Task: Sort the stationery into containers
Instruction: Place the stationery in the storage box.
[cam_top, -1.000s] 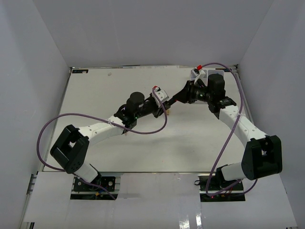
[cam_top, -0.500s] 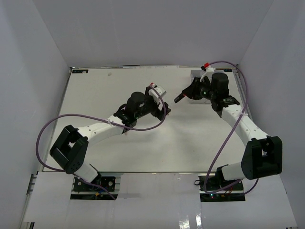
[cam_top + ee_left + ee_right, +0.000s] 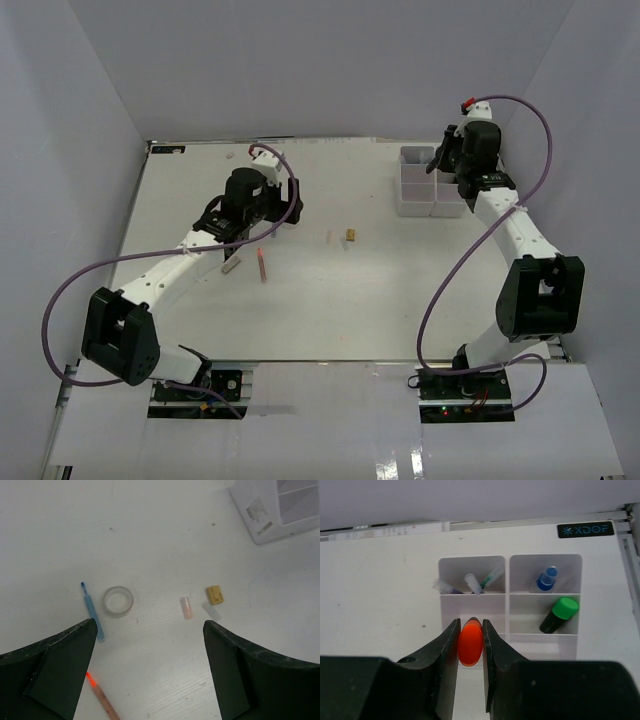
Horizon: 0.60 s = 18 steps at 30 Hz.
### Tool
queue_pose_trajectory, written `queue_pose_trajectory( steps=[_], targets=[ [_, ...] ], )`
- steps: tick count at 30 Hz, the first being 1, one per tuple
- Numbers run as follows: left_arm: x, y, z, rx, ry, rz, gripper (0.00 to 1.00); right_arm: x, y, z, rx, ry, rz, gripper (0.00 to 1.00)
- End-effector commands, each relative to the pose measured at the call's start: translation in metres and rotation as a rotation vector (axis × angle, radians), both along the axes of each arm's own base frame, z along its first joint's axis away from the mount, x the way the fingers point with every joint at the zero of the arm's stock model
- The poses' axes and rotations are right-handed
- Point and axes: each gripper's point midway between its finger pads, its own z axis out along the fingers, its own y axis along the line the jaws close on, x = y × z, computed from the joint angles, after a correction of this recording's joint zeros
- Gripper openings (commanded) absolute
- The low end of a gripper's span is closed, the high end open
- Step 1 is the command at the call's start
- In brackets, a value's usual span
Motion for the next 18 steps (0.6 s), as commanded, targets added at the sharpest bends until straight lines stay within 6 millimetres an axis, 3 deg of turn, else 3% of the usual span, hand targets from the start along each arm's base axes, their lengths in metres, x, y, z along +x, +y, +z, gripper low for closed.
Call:
queue_pose_trajectory(
  steps=[1, 7, 13, 14, 15, 18],
  targets=[
    [-0.013, 0.024, -0.015, 0.012, 0.065, 0.066, 0.98, 0.012, -0.038, 0.021, -0.070, -0.036, -0.123, 0.08],
    [-0.008, 0.036, -0.017, 0.042, 0.081, 0.118, 0.98, 0.018, -0.066, 0.006, -0.082, -0.001, -0.185, 0.08],
    [-0.005, 0.046, -0.028, 0.082, 0.104, 0.166, 0.98, 0.035, -0.066, -0.021, -0.069, 0.048, -0.188, 0.08],
    [-0.004, 0.046, -0.028, 0.084, 0.104, 0.165, 0.98, 0.038, -0.079, -0.026, -0.063, 0.059, -0.204, 0.08],
    [-0.004, 0.046, -0.031, 0.086, 0.110, 0.166, 0.98, 0.042, -0.079, -0.038, -0.059, 0.080, -0.202, 0.08],
    [-0.004, 0.045, -0.032, 0.089, 0.116, 0.161, 0.98, 0.053, -0.080, -0.049, -0.061, 0.089, -0.204, 0.08]
  ],
)
